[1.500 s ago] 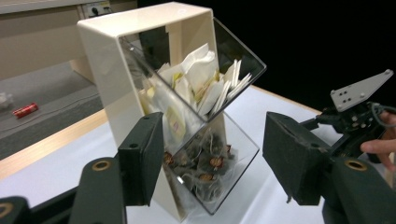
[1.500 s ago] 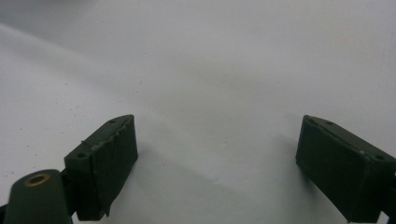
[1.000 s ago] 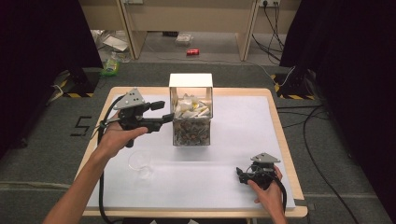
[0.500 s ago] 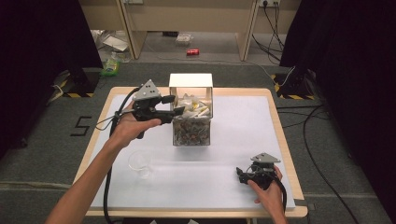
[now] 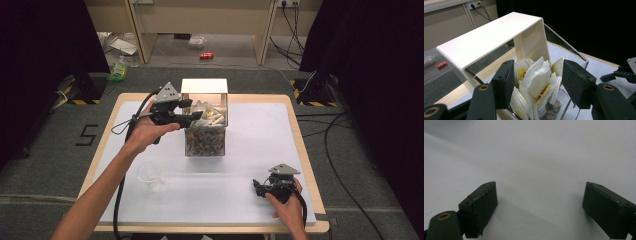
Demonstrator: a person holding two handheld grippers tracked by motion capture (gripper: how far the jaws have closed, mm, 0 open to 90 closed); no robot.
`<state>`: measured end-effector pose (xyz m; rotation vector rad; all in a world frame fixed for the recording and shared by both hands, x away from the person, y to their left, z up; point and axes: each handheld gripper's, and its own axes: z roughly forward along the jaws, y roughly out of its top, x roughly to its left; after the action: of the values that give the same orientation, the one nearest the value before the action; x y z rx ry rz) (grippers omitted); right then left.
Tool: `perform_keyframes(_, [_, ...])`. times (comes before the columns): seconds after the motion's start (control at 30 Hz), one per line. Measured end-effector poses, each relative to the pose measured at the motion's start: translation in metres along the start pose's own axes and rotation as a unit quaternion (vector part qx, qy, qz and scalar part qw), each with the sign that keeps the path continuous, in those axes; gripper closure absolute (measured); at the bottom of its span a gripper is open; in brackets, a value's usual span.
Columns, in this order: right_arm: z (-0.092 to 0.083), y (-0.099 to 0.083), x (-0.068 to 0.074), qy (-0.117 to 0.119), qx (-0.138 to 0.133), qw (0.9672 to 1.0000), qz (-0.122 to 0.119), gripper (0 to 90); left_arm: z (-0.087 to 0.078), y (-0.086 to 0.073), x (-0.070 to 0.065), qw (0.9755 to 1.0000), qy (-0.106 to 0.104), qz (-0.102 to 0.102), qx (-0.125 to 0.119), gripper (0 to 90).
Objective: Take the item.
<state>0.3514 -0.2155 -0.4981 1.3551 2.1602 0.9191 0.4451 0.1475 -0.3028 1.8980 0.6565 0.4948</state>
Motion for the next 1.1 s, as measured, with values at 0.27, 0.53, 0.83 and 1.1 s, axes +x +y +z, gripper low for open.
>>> perform_keyframes(0.27, [0.0, 0.0, 0.0, 0.0, 0.0, 1.0, 0.002, 13.3, 0.008, 0.002, 0.004, 0.9999, 0.008, 0.0, 0.013, 44.7])
perform_keyframes(0.53, [0.0, 0.0, 0.0, 0.0, 0.0, 1.0, 0.0, 13.3, 0.014, 0.001, 0.006, 0.9995, 0.009, -0.005, 0.029, 52.3])
perform_keyframes(0.83, [0.0, 0.0, 0.0, 0.0, 0.0, 1.0, 0.0, 13.3, 0.016, -0.001, 0.005, 0.9993, 0.003, -0.001, 0.036, 71.4])
perform_keyframes(1.1, [0.0, 0.0, 0.0, 0.0, 0.0, 1.0, 0.002, 13.3, 0.013, 0.0, 0.001, 0.9995, 0.005, 0.015, 0.026, 86.8])
